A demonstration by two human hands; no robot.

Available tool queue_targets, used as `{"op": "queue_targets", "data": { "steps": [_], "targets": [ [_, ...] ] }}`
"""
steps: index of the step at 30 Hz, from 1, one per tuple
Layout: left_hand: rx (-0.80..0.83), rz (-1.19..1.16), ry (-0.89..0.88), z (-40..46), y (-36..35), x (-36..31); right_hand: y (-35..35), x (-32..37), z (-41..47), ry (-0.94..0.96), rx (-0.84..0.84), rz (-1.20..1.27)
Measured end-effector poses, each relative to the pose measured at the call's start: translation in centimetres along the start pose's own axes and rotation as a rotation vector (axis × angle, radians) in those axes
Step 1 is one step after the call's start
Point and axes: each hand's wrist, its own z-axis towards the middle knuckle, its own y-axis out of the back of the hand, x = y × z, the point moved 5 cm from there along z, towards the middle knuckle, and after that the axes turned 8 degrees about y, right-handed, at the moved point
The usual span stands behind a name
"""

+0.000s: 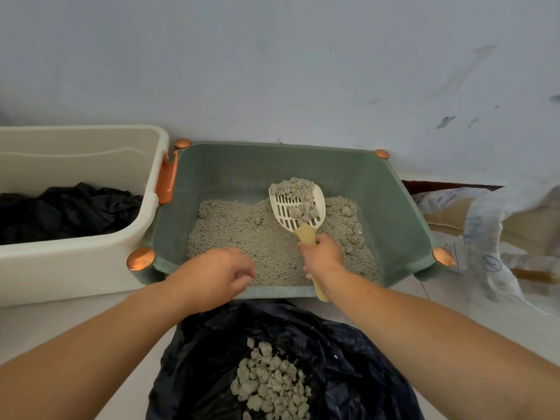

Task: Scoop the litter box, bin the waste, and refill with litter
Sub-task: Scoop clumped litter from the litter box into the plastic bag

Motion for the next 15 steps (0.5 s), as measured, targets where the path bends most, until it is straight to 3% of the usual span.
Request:
{"op": "queue_targets", "data": {
  "steps": [15],
  "targets": [
    [-0.019,0.039,0.0,-0.38,0.93,-0.82,0.93,0.74,-0.7,0.123,-0.019,0.035]
  ]
}}
